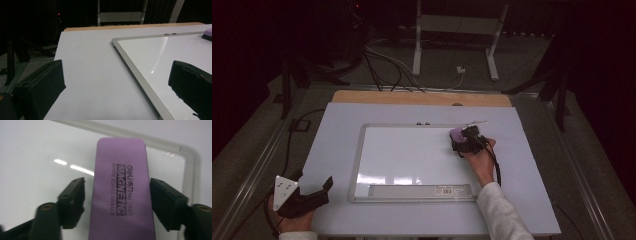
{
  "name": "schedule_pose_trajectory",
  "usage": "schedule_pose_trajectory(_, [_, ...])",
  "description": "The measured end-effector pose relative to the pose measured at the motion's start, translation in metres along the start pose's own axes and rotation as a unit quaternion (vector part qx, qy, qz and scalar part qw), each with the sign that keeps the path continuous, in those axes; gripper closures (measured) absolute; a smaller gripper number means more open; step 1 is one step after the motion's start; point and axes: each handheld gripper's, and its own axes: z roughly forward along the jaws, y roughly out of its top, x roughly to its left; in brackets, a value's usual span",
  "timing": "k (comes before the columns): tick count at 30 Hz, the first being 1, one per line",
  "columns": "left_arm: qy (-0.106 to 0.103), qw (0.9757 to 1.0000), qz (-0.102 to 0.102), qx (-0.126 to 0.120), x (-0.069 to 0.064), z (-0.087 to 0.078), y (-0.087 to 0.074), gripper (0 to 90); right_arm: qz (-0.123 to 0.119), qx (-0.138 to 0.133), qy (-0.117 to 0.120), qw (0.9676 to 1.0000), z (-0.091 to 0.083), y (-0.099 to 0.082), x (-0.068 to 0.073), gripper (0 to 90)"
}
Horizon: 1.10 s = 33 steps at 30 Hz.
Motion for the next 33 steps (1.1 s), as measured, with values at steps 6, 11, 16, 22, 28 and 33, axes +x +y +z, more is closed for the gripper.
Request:
schedule_pose_trajectory(6, [0.000, 1.0000, 0.001, 0.000, 0.000, 0.000, 0.000, 1.3, -0.049, -0.041, -0.015, 0.9978, -0.014, 0.001, 0.014, 25.1])
schedule_pose_trajectory(11, [0.000, 1.0000, 0.001, -0.001, -0.001, 0.000, 0.000, 1.3, -0.091, -0.031, -0.022, 0.9951, -0.013, -0.005, 0.025, 24.5])
schedule_pose_trajectory(16, [0.000, 1.0000, 0.000, 0.000, 0.000, 0.000, 0.000, 1.3, -0.093, -0.024, -0.021, 0.9952, -0.010, -0.009, 0.026, 25.1])
schedule_pose_trajectory(22, [0.000, 1.0000, 0.000, 0.000, 0.000, 0.000, 0.000, 1.3, -0.093, -0.022, -0.018, 0.9952, -0.010, -0.008, 0.024, 26.0])
schedule_pose_trajectory(28, [-0.001, 1.0000, 0.000, 0.000, 0.000, 0.000, 0.000, 1.3, -0.088, -0.021, -0.013, 0.9958, -0.010, -0.007, 0.021, 26.9])
schedule_pose_trajectory(33, [0.000, 1.0000, 0.000, -0.001, 0.000, 0.000, 0.000, 1.3, -0.078, -0.029, -0.020, 0.9963, -0.012, -0.007, 0.017, 27.2])
